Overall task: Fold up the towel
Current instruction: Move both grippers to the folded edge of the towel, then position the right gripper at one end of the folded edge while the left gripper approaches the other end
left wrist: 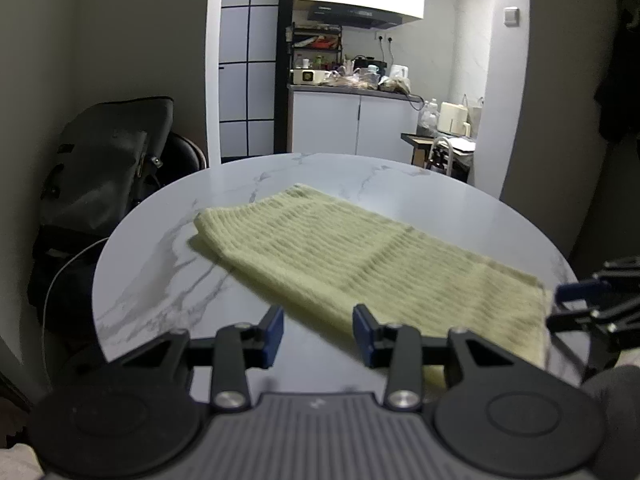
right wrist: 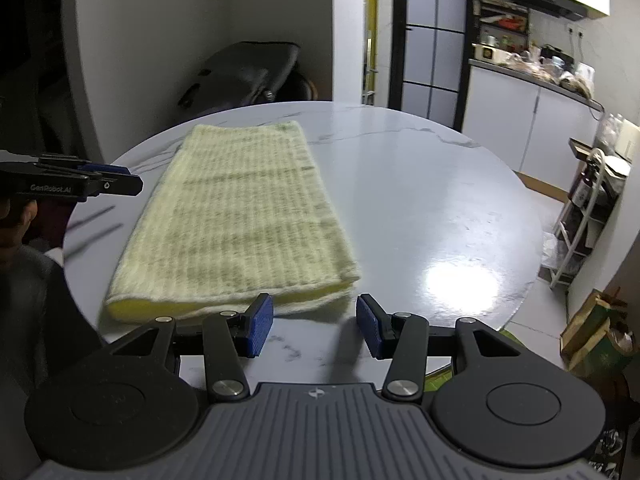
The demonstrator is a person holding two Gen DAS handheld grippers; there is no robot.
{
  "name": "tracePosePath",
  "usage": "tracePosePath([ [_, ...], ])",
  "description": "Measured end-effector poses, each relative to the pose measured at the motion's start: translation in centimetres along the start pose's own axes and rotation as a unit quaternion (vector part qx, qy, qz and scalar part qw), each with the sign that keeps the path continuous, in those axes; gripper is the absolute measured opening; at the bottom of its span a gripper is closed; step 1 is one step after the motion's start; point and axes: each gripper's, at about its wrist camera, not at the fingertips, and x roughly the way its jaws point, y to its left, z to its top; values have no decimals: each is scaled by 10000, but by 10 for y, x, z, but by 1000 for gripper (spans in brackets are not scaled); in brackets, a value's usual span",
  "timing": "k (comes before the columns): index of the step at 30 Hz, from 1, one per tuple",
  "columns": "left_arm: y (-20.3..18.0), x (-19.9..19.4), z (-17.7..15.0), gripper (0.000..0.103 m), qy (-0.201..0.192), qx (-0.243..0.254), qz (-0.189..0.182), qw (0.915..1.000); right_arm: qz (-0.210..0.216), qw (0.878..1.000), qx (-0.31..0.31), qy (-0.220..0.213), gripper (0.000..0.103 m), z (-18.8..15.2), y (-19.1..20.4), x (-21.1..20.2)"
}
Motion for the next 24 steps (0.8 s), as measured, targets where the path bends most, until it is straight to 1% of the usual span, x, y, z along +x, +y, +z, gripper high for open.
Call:
tracePosePath([
  [5,-11,-13,-16,42,111,241,-54,9996,-81,9998,-197,-34,51,1,2,-8],
  [9,-24,-19,-29,41,184,440,-222,9986,-172,9996,-230,-74,51,1,-3,-14],
  [17,-45,-24,-37,41,138,631,-540,9964,-219,9982,-557,-23,51,1,-4,-14],
  [22,-59,-30,-37,41,-20,827,-751,9937,-187,9980,-596,-60,52,4,-8,-13],
  [24,-64,-30,-38,41,-70,897,-832,9925,-101,9982,-590,-64,52,6,-10,-11],
])
